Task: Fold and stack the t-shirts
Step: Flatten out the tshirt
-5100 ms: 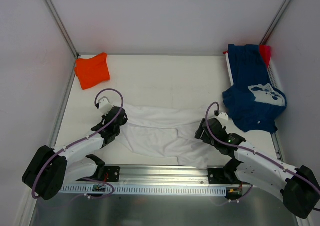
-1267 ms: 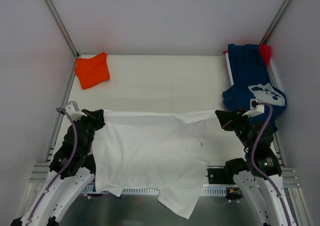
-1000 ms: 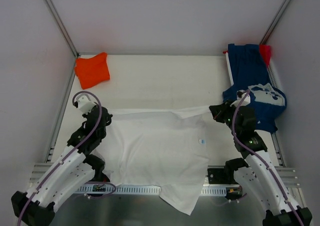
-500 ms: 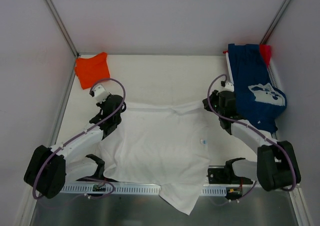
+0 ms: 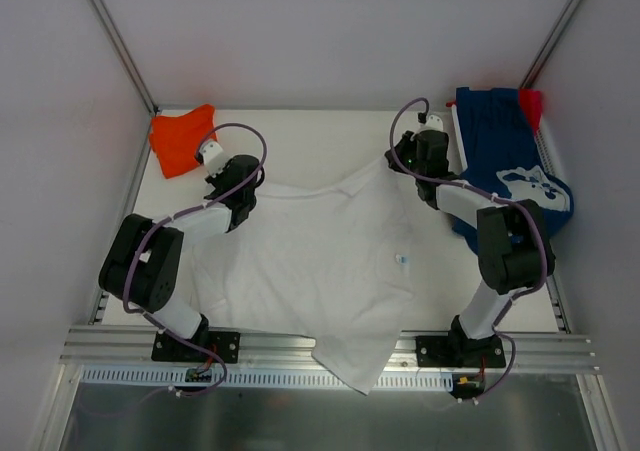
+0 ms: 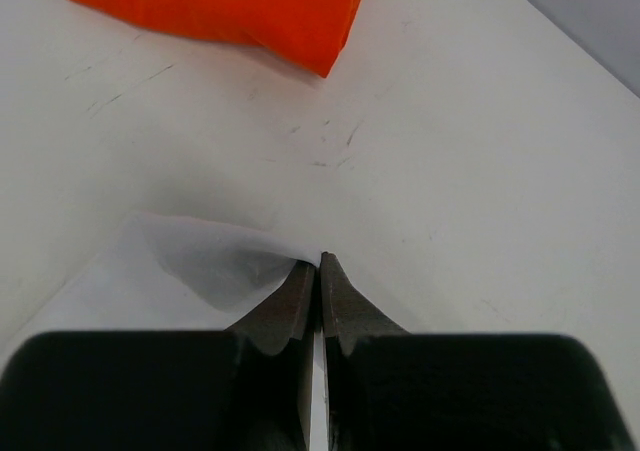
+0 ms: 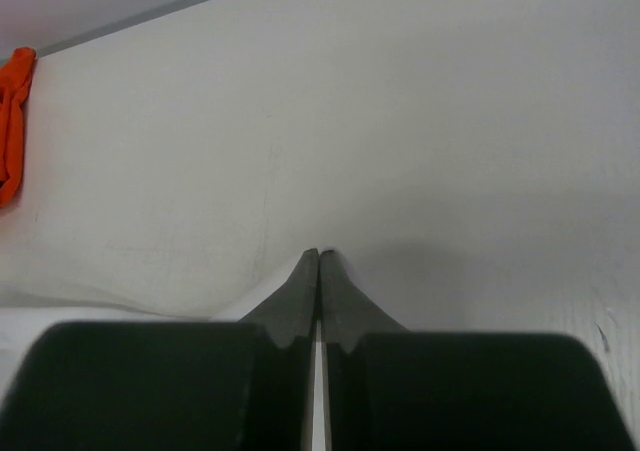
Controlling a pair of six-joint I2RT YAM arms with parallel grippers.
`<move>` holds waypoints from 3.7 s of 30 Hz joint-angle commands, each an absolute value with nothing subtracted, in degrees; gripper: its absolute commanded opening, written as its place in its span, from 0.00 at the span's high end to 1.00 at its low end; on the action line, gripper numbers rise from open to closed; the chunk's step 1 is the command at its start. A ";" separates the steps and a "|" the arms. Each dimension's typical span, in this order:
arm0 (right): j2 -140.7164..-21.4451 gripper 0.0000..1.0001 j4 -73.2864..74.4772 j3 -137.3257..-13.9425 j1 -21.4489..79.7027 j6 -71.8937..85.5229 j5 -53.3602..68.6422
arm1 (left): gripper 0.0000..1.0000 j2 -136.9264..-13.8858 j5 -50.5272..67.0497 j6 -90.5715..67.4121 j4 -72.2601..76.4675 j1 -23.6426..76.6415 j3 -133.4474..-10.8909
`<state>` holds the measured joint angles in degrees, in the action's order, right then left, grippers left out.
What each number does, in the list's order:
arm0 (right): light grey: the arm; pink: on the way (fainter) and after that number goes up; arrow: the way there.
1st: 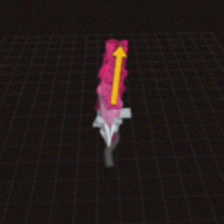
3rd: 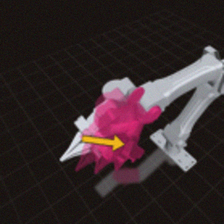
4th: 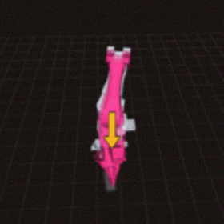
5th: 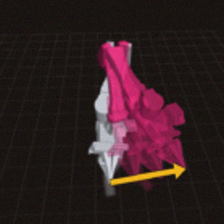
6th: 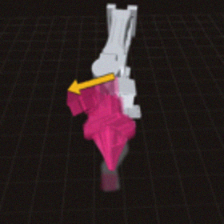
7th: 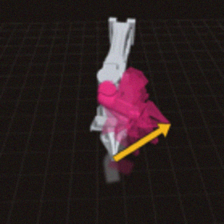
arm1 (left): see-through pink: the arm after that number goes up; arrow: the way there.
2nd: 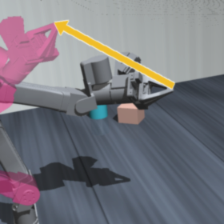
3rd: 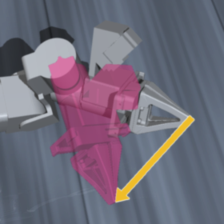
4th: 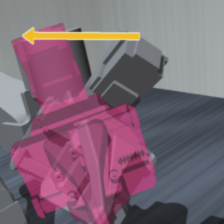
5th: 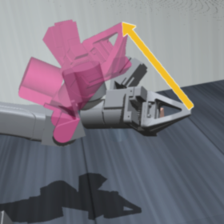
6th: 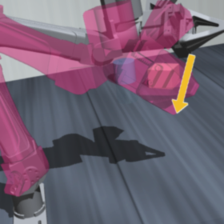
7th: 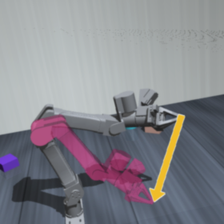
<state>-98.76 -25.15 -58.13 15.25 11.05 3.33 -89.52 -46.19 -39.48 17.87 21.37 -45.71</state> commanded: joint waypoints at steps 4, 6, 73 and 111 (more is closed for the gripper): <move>-108.71 1.00 -29.35 -66.70 15.12 10.98 6.59 | 1.00 -96.14 -44.39 -40.25 20.74 18.28 -51.76; -110.65 1.00 -30.23 -68.90 15.20 11.51 7.03 | 1.00 -98.16 -43.95 -41.13 20.83 17.06 -52.82; -115.47 0.99 -1.05 -90.97 24.53 14.23 6.86 | 0.07 -98.43 10.37 -26.10 20.23 5.98 -51.32; -118.12 1.00 -8.09 -80.95 22.76 24.70 3.25 | 0.08 -97.21 10.72 -26.19 22.94 5.89 -48.96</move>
